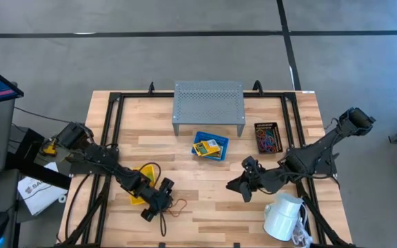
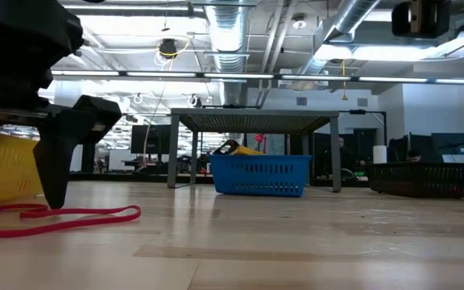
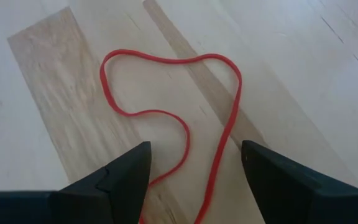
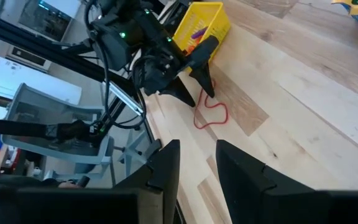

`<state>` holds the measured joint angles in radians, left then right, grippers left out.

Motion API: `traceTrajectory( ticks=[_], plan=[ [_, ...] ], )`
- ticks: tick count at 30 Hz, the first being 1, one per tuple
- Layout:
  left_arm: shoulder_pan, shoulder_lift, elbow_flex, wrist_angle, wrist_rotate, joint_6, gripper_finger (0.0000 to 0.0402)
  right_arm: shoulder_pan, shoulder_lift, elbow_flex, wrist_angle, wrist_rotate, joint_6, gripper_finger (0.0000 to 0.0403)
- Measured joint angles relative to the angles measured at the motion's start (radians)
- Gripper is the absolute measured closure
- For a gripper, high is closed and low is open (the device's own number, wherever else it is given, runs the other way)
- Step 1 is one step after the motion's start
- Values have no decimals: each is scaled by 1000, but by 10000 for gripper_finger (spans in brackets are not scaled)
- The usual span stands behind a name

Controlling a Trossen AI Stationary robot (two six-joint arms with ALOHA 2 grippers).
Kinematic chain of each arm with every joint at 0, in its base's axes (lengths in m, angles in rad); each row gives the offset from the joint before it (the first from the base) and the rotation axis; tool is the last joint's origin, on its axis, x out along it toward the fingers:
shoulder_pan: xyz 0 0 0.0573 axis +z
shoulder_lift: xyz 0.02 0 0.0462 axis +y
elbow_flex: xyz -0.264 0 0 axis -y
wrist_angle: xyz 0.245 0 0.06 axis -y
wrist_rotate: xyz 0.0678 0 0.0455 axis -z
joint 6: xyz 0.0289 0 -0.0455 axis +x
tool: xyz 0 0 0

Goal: Pick & Place Office Desk Supplies
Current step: Put the red rubber band into the black bin

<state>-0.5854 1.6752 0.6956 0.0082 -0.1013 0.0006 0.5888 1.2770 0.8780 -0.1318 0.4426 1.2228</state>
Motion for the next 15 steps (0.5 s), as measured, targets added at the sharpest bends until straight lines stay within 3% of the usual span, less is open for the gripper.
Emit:
traceTrajectory(
  ticks=[15],
  plan=[
    [-30,-4,15,-22,-38,6,193,0,0,0,6,-10,-3,301]
  ],
)
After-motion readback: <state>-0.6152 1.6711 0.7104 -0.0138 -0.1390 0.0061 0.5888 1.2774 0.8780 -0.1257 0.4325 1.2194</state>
